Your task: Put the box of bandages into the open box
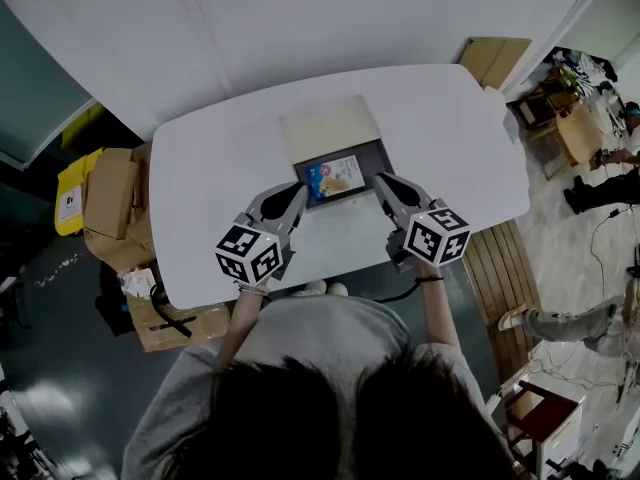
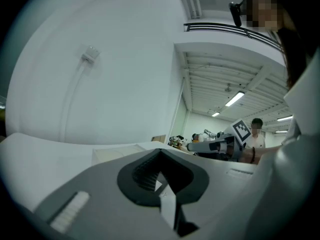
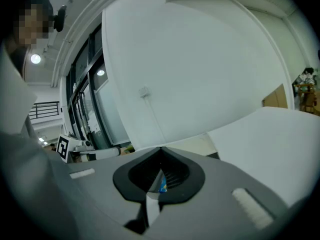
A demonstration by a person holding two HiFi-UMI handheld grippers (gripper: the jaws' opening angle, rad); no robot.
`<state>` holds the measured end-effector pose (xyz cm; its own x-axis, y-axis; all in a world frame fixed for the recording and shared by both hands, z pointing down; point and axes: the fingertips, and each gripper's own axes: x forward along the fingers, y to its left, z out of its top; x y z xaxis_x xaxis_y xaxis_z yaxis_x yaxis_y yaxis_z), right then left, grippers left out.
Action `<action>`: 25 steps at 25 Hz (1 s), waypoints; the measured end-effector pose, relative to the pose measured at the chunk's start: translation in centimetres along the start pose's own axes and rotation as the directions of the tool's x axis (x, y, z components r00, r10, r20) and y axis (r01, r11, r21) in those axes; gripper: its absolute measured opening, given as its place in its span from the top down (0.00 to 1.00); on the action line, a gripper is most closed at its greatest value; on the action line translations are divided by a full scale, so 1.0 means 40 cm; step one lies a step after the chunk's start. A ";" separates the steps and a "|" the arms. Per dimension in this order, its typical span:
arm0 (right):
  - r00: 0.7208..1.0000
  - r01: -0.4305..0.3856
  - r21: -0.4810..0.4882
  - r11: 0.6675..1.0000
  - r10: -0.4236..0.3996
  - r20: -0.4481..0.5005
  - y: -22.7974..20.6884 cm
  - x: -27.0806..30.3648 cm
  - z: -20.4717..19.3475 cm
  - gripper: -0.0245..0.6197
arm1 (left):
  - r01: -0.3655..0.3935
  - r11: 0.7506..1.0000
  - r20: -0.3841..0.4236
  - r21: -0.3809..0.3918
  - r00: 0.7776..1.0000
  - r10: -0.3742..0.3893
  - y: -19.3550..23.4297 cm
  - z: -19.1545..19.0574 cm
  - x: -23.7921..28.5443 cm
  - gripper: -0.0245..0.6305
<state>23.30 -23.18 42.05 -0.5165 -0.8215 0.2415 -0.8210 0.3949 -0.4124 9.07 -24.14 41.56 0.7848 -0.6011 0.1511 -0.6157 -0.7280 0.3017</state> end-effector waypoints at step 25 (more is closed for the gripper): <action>0.997 0.020 -0.014 1.000 -0.019 0.080 -0.008 -0.023 0.038 0.94 | -0.011 1.000 0.028 0.013 1.000 0.011 0.027 0.026 0.000 0.97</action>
<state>24.42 -23.16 40.63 -0.4801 -0.8589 0.1785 -0.8344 0.3843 -0.3950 8.34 -25.29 40.89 0.7756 -0.6181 0.1280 -0.6255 -0.7254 0.2875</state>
